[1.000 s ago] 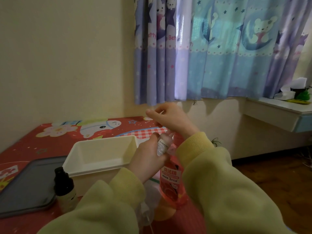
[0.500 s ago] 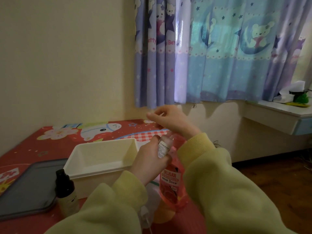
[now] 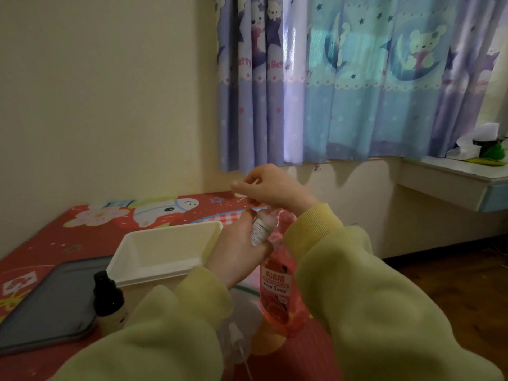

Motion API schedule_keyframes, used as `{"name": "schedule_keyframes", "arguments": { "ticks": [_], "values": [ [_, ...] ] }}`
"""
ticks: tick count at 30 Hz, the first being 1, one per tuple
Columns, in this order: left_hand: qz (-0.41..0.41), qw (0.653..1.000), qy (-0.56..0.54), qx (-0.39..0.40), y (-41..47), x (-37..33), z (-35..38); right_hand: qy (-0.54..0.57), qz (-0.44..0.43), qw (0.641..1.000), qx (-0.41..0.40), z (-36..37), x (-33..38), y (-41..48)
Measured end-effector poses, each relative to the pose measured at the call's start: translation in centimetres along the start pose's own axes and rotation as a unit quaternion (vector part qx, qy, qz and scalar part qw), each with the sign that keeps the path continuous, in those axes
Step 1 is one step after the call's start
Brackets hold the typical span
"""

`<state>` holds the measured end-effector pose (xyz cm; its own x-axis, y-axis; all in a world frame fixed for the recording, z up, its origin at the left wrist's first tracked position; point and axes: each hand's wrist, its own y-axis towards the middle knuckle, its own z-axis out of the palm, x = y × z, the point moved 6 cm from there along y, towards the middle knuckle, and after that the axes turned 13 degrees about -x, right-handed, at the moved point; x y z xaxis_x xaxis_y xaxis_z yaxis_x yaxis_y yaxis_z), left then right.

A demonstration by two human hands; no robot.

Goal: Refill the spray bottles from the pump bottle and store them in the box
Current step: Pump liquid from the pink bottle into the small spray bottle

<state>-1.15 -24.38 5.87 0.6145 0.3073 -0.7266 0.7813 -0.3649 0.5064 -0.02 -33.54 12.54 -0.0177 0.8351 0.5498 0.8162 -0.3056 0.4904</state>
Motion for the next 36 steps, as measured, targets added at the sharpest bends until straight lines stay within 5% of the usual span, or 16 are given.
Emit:
{"name": "schedule_keyframes", "arguments": {
  "ticks": [7,16,21,36],
  "values": [
    [-0.023,1.000,-0.011,0.008,-0.7,0.7,1.0,0.045,0.011,0.999,-0.014,0.6,-1.2,-0.1],
    [0.012,1.000,0.022,0.017,0.3,-0.4,-0.2,0.075,0.038,0.995,0.061,0.2,-0.1,0.3],
    [0.016,0.999,0.029,0.006,-0.1,0.0,0.5,0.024,0.012,1.000,0.001,0.8,-1.4,0.6],
    [0.031,0.998,0.051,0.033,0.3,-0.4,-0.1,0.037,0.025,0.999,0.010,0.3,-0.3,0.3]
  ]
}}
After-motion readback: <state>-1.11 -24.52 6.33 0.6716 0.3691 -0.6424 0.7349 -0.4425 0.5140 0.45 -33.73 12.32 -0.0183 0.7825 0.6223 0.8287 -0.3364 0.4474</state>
